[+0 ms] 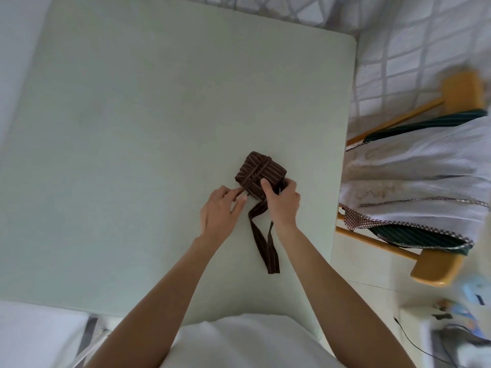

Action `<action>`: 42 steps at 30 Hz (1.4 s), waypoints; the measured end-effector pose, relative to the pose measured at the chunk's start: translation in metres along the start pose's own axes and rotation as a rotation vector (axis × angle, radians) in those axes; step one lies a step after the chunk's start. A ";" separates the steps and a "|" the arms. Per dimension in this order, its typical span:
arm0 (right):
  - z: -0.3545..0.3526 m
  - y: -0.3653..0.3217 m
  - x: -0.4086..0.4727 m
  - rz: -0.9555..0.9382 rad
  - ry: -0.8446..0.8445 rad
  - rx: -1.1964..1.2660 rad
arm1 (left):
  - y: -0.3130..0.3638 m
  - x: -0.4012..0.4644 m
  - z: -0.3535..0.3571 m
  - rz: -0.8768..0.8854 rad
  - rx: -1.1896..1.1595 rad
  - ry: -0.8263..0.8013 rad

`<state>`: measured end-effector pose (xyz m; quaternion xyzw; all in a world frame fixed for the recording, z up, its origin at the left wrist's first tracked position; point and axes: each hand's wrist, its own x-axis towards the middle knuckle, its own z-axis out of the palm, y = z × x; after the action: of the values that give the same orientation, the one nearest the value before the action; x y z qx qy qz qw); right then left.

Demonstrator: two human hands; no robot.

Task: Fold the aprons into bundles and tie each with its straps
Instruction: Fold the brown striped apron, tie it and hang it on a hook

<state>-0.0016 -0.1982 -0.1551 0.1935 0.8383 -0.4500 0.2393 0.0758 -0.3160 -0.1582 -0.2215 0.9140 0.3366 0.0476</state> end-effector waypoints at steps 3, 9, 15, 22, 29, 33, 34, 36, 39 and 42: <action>-0.009 -0.004 -0.001 -0.460 0.241 -0.384 | -0.002 0.006 0.016 0.063 0.181 -0.084; -0.016 -0.012 0.016 -1.400 -0.064 -0.769 | -0.002 0.008 0.028 0.078 0.219 0.012; -0.012 -0.032 0.031 -1.583 -0.127 -1.196 | -0.006 0.009 0.010 0.047 0.362 -0.083; 0.000 -0.034 0.034 -1.566 -0.245 -1.245 | -0.018 -0.005 0.014 0.260 0.417 0.146; -0.001 -0.026 0.026 -1.484 -0.271 -1.092 | -0.014 -0.001 0.011 0.001 0.293 -0.085; 0.004 -0.026 0.018 -1.445 -0.295 -1.080 | -0.013 0.001 -0.002 -0.043 0.116 -0.030; 0.007 -0.026 0.016 -1.392 -0.290 -1.061 | -0.012 0.001 -0.006 -0.061 0.069 -0.008; 0.013 -0.025 0.008 -1.254 -0.298 -0.986 | -0.009 0.002 -0.015 -0.073 0.036 0.021; 0.021 -0.026 -0.008 -1.101 -0.366 -0.953 | -0.012 0.001 -0.022 -0.029 0.011 0.034; 0.024 -0.022 -0.019 -0.974 -0.350 -0.868 | -0.018 -0.007 -0.022 0.002 -0.151 -0.004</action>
<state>0.0076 -0.2324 -0.1410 -0.3959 0.8836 -0.1537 0.1974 0.0914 -0.3394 -0.1500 -0.2231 0.8862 0.4049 0.0323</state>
